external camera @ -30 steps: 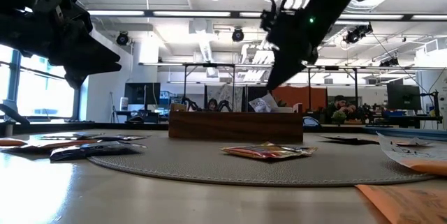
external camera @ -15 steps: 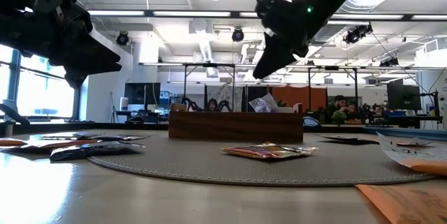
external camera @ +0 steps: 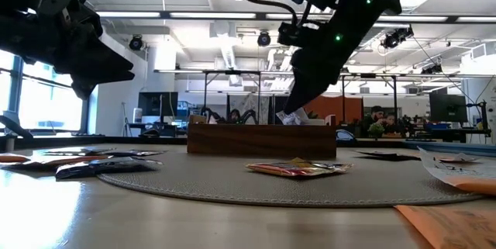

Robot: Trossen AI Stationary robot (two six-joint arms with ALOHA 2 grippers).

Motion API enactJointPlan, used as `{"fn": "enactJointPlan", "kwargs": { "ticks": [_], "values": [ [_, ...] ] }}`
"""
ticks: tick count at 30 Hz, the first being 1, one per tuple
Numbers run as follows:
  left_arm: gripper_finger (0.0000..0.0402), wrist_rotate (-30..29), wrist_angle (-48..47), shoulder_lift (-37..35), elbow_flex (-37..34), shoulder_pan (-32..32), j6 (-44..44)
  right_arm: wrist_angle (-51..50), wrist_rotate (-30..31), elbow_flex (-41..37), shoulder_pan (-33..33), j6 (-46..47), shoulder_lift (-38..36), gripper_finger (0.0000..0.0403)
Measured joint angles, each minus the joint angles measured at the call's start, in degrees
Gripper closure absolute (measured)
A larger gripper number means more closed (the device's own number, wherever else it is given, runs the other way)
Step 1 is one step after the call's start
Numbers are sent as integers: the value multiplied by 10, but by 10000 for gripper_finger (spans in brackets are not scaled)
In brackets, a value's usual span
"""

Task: Pick & Place Tea
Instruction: Put the white tea bag into the right section of the wooden organizer

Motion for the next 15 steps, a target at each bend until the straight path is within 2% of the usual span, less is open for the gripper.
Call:
{"fn": "enactJointPlan", "kwargs": {
  "ticks": [5, 11, 15],
  "values": [
    [289, 0, 0, 0, 0, 0, 0, -25, 2, 0, -7, 13, 0, 296],
    [289, 0, 0, 0, 0, 0, 0, -29, -5, 0, -7, 14, -1, 388],
    [289, 0, 0, 0, 0, 0, 0, -27, -12, 0, -7, 3, -16, 385]
  ]
}}
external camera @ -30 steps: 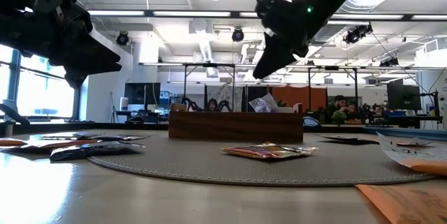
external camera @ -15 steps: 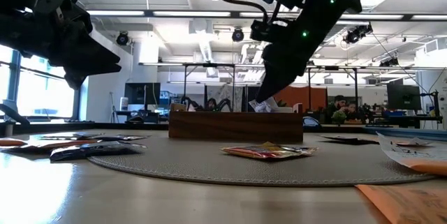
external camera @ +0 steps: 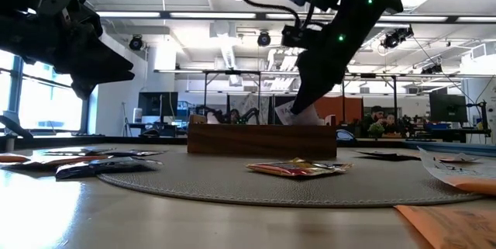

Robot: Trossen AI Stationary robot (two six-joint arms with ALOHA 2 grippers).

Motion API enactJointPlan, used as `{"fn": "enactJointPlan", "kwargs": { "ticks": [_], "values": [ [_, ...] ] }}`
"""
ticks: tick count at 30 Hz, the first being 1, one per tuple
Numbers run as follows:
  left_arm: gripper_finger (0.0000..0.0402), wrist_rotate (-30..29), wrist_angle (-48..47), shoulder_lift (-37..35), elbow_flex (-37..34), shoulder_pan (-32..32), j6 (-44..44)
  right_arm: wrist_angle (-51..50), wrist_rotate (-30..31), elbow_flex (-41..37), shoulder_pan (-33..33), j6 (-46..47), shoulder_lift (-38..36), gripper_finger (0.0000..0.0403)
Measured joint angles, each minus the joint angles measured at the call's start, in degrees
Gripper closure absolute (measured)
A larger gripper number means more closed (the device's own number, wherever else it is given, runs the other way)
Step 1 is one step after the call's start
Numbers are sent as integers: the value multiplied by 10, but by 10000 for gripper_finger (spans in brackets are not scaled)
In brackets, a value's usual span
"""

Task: Pick & Place Tea
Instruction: Put the white tea bag into the right section of the wooden organizer

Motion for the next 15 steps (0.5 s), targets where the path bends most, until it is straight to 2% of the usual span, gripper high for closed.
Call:
{"fn": "enactJointPlan", "kwargs": {
  "ticks": [5, 8, 12, 15],
  "values": [
    [289, 0, 0, 0, 0, 0, 0, 1, -24, 0, 5, -1, -42, 396],
    [289, 0, 0, 0, 0, 0, 0, -4, -17, 0, 5, -2, -68, 395],
    [289, 0, 0, 0, 0, 0, 0, -6, 10, 0, 3, -12, -76, 393],
    [289, 0, 0, 0, 0, 0, -3, -8, -18, 0, -5, -16, -71, 399]
  ]
}}
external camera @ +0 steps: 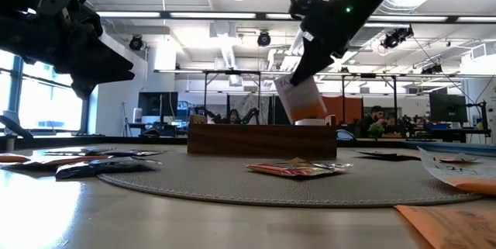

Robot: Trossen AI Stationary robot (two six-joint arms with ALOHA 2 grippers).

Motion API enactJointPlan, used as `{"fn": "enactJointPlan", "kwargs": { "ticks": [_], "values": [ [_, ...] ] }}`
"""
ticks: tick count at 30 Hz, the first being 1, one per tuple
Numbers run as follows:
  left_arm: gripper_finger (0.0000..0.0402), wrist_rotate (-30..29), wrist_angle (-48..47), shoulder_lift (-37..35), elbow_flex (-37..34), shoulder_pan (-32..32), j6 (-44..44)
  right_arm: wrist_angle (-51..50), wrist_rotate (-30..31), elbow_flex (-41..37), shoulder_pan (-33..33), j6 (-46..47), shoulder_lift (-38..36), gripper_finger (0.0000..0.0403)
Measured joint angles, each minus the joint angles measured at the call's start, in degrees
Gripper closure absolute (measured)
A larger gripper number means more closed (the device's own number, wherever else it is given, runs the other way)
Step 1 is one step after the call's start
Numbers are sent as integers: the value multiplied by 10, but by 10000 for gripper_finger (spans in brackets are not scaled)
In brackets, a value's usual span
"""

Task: Pick & Place Tea
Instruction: Put the white tea bag into the right section of the wooden organizer

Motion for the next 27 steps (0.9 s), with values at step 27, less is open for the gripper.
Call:
{"fn": "enactJointPlan", "kwargs": {
  "ticks": [27],
  "values": [
    [289, 0, 1, 0, 0, 0, 1, 29, -53, -1, -73, -28, 49, 365]
  ]
}}
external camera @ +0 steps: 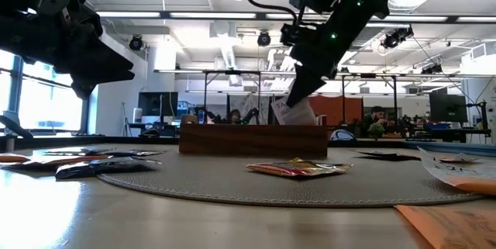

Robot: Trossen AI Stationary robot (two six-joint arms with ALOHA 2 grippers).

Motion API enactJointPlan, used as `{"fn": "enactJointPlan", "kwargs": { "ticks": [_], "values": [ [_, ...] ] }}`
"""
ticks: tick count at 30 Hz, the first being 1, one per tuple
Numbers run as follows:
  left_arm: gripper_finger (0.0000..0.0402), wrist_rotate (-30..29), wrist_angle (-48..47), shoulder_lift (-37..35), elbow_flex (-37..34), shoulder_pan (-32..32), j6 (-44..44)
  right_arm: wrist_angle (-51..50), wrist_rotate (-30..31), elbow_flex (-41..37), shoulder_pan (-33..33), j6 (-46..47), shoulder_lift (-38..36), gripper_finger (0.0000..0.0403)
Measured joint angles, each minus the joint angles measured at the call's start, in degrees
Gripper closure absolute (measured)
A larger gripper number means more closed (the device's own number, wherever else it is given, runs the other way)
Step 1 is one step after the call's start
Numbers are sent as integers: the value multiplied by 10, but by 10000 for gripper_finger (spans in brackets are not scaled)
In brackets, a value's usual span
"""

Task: Pick & Place Tea
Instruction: Put the white tea bag into the right section of the wooden organizer

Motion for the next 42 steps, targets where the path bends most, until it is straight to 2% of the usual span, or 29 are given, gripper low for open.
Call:
{"fn": "enactJointPlan", "kwargs": {
  "ticks": [2, 8, 13, 23, 26, 29, 35, 38, 42],
  "values": [
    [289, 0, 0, 0, 0, 0, 0, -1, 9, 0, -3, -9, 0, 345],
    [289, 0, 1, 0, 0, 0, 0, -19, 91, 0, -19, -36, 0, 294],
    [289, -1, 1, 0, 0, 0, 0, -40, 116, 0, -27, -52, -1, 282],
    [289, -1, 3, 0, 0, 0, 0, -75, 36, 1, 14, -24, -60, 281],
    [289, -1, 3, 0, 0, 0, 0, -136, 10, 1, 35, 16, -86, 281],
    [289, -1, 3, 0, 0, 0, -1, -232, -6, 1, 53, 94, -99, 281],
    [289, -1, 3, 0, 0, 0, -1, -415, -18, 1, 84, 210, -83, 281],
    [289, -1, 3, 0, 0, 0, -2, -443, -31, 1, 97, 240, -75, 281],
    [289, -1, 3, 0, 0, 0, -1, -439, -54, 1, 130, 229, -73, 281]
  ]
}}
